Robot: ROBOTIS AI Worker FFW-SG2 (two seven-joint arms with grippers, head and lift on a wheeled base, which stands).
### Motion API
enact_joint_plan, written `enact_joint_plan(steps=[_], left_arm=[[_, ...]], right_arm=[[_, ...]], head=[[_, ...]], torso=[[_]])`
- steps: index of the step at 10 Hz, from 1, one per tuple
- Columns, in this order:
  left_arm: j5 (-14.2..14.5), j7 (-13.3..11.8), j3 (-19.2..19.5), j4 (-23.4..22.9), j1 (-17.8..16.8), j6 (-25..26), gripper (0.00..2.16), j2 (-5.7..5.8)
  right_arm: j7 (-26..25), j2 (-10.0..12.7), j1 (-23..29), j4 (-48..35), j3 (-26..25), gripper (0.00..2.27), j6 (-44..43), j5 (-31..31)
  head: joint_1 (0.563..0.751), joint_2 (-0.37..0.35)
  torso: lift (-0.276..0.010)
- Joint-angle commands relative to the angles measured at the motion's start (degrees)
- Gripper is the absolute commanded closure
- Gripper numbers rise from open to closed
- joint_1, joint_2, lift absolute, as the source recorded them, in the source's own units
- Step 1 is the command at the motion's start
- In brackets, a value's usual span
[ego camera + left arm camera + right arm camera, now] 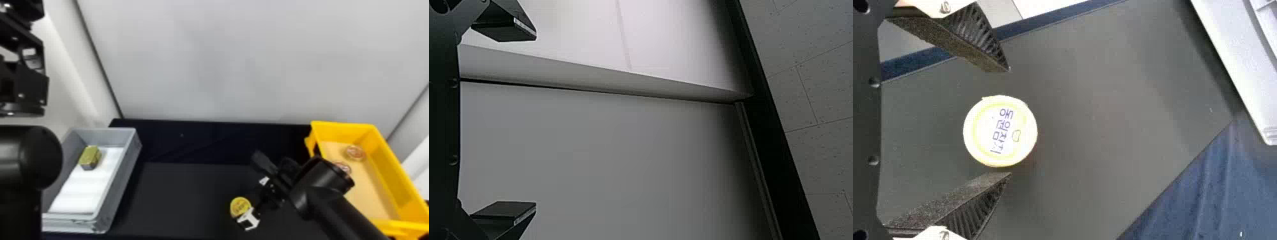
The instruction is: Pick up the round yellow can and place it in the yellow rectangular box
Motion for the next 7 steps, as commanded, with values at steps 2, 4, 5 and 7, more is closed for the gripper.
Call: enact_joint_plan(steps=[2,4,5,7], left_arm=[[0.0,0.0,-0.2,0.4,-0.1,-0.4,0.08,-0.19],[0.0,0.0,-0.2,0.4,-0.1,-0.4,0.08,-0.19],[0.0,0.0,-0.2,0.4,-0.1,-0.5,0.08,-0.19],[0.0,0.0,-0.2,0.4,-0.1,-0.5,0.08,-0.19]], right_arm=[[-0.5,0.1,-0.1,1.3,1.4,0.03,-1.8,0.0],[-1.2,0.0,-0.1,1.5,2.8,0.06,-2.7,0.0],[-1.4,0.0,-0.3,2.2,3.1,0.09,-3.2,0.0],[-2.4,-0.1,-0.3,2.0,3.7,0.42,-3.3,0.2]], head=[[0.694,0.054],[0.694,0.054],[0.694,0.054],[0.694,0.054]], torso=[[-0.003],[-0.003],[-0.003],[-0.003]])
